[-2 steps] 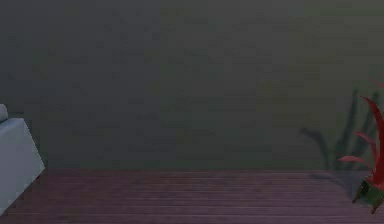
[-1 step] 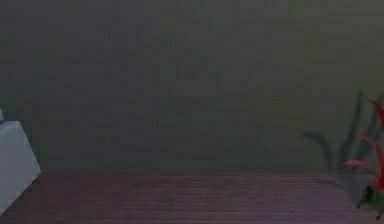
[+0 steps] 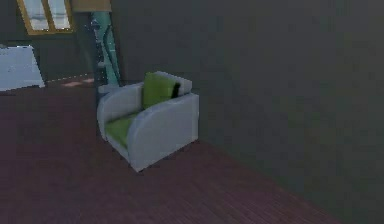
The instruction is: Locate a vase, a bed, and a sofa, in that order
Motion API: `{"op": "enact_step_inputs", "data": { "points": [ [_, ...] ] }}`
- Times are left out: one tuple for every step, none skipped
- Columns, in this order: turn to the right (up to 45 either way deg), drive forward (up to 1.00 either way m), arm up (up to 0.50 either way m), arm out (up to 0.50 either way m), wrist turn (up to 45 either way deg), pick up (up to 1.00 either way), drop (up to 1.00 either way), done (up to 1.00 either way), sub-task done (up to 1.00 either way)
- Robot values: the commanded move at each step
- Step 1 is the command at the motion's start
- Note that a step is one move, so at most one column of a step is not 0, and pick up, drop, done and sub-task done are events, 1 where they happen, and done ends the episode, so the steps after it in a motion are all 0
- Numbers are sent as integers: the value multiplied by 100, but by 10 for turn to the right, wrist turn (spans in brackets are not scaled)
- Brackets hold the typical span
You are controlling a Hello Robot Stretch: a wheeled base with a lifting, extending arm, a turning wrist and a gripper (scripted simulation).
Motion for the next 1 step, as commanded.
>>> {"op": "enact_step_inputs", "data": {
  "points": [
    [-360, 0, 0, 0, 0, 0, 0, 0, 0]
  ]
}}
